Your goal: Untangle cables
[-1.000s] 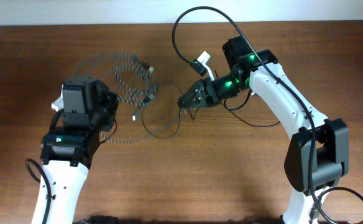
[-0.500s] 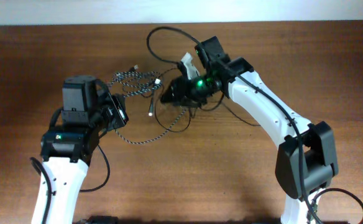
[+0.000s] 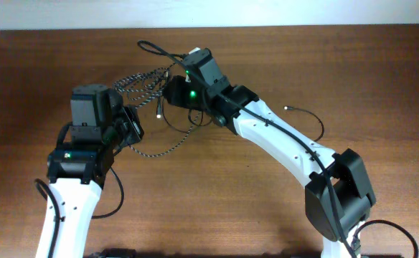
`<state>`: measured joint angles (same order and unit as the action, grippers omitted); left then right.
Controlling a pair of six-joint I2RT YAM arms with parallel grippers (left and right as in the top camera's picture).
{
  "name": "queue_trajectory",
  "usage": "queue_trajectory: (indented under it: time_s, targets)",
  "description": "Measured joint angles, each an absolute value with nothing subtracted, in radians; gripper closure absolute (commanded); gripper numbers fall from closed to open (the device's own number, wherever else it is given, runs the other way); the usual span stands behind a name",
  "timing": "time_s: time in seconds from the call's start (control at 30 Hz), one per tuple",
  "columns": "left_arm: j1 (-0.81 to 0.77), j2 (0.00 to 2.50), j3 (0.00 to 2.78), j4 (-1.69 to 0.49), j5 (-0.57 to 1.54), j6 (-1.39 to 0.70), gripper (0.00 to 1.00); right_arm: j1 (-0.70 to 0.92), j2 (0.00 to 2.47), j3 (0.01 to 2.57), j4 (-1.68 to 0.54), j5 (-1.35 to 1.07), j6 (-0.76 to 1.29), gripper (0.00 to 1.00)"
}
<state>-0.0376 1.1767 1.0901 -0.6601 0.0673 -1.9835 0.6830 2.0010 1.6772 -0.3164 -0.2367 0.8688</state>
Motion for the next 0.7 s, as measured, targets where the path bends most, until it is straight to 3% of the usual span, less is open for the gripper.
queue_trajectory:
  time_s: [0.17,0.3,0.33,0.4,0.47,0.53,0.57,0.6,0.63,0.67,0.7]
  targets:
    - [-0.038,1.177,1.09,-0.668,0.098,-1.983,1.0,0.668,2.001,1.679,-0.4,-0.217,0.751,0.96]
    - [-0.037,1.179,1.09,-0.662,0.058,-1.983,1.0,0.511,1.997,1.689,-0.95,-0.229,0.479,0.96]
    - [-0.037,1.18,1.09,-0.65,0.047,-1.983,1.0,0.479,1.996,1.688,-1.028,-0.26,0.424,0.91]
    - [-0.037,1.182,1.09,-0.627,0.039,-1.983,1.0,0.45,1.997,1.686,-1.04,-0.492,0.277,0.36]
    - [-0.036,1.182,1.09,-0.624,0.036,-1.983,1.0,0.457,1.996,1.685,-0.98,-0.794,0.108,0.07]
    - [-0.036,1.182,1.09,-0.628,0.037,-1.983,1.0,0.464,1.996,1.686,-0.944,-0.859,0.024,0.05]
    - [-0.036,1.182,1.09,-0.633,0.04,-1.983,1.0,0.464,1.996,1.685,-0.939,-0.815,0.028,0.44]
    - [-0.036,1.182,1.09,-0.639,0.048,-1.983,1.0,0.464,1.996,1.685,-0.935,-0.759,0.026,0.66]
    - [-0.036,1.182,1.09,-0.658,0.065,-1.981,1.0,0.464,1.996,1.685,-0.923,-0.73,0.031,0.63]
    - [-0.036,1.182,1.09,-0.676,0.073,-1.979,1.0,0.464,1.996,1.685,-0.897,-0.715,0.027,0.46]
    - [-0.036,1.182,1.09,-0.678,0.078,-1.979,1.0,0.464,1.996,1.684,-0.875,-0.71,0.002,0.42]
